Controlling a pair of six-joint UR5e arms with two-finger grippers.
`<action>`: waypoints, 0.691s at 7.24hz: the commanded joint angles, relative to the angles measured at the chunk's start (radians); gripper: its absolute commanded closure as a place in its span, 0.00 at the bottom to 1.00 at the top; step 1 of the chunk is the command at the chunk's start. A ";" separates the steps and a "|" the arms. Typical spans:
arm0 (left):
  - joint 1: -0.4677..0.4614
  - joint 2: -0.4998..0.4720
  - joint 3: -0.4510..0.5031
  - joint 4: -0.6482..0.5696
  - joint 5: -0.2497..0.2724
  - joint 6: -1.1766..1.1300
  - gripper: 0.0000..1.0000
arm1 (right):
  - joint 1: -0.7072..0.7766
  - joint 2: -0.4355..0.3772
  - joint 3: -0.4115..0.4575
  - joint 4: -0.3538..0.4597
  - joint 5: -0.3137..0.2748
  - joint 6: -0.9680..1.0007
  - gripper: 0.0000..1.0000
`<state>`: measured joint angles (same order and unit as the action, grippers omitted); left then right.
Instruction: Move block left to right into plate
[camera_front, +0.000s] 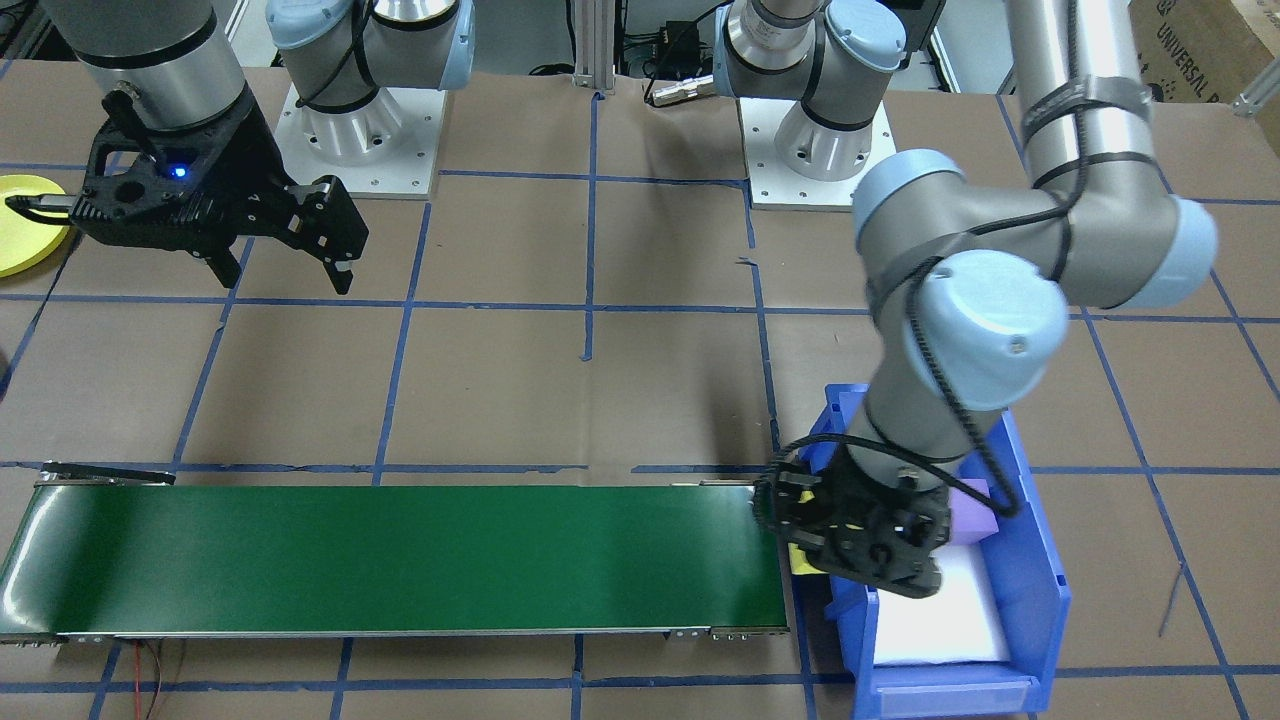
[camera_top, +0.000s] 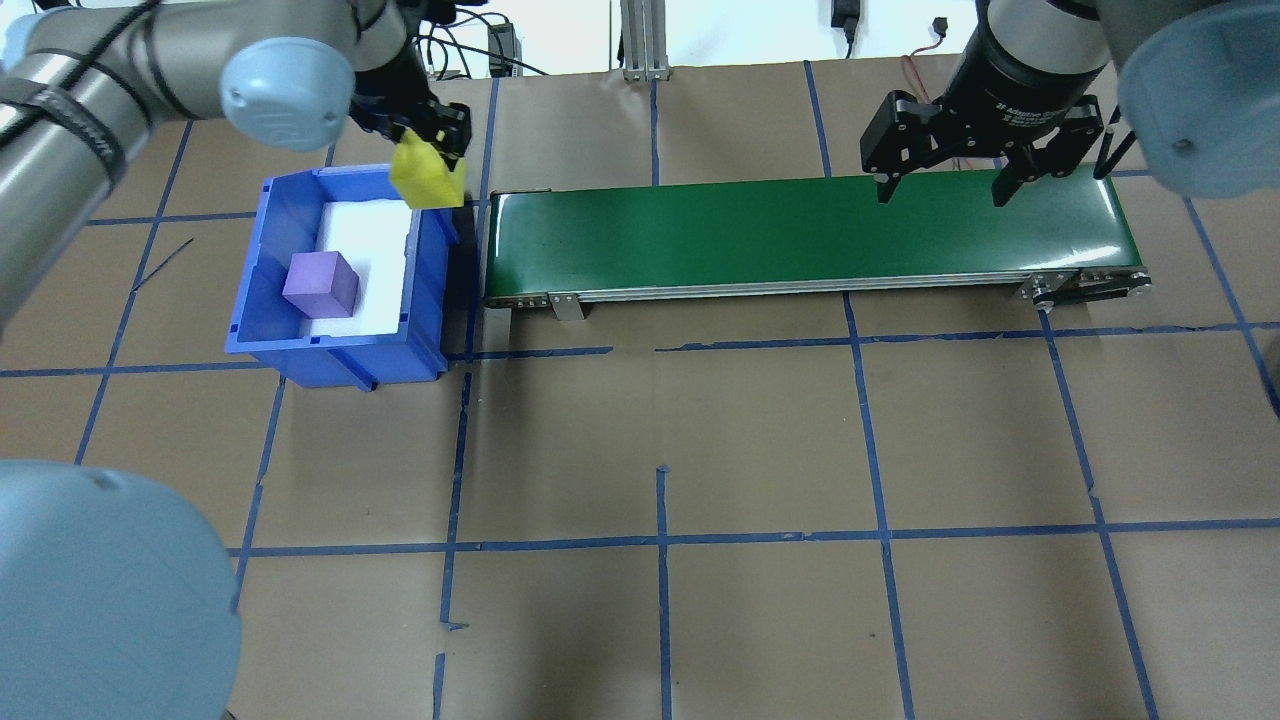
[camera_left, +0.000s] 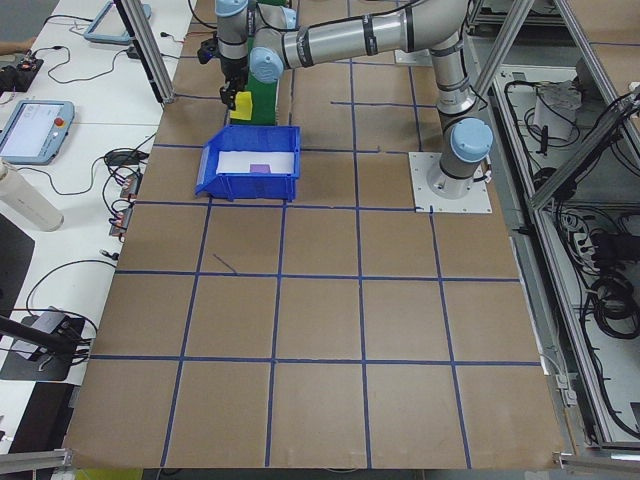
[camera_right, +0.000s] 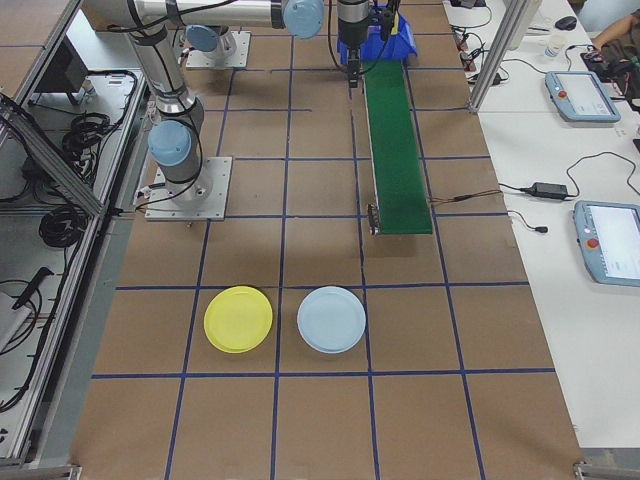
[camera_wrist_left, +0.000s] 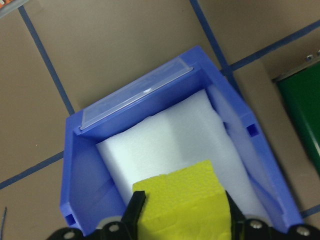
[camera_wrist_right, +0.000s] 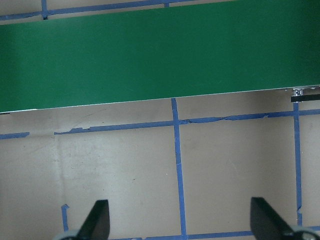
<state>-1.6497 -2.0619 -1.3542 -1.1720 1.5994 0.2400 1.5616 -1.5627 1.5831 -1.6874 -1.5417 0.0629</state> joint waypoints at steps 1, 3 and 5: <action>-0.088 -0.078 -0.015 0.061 -0.001 -0.080 0.52 | 0.000 0.000 0.000 -0.001 0.000 0.000 0.00; -0.101 -0.083 -0.080 0.080 -0.002 -0.083 0.27 | 0.000 0.001 0.000 -0.001 0.002 0.000 0.00; -0.101 -0.058 -0.066 0.097 0.002 -0.077 0.00 | 0.000 0.000 0.000 -0.001 0.002 0.000 0.00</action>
<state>-1.7491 -2.1339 -1.4263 -1.0847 1.5994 0.1586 1.5616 -1.5627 1.5831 -1.6889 -1.5404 0.0629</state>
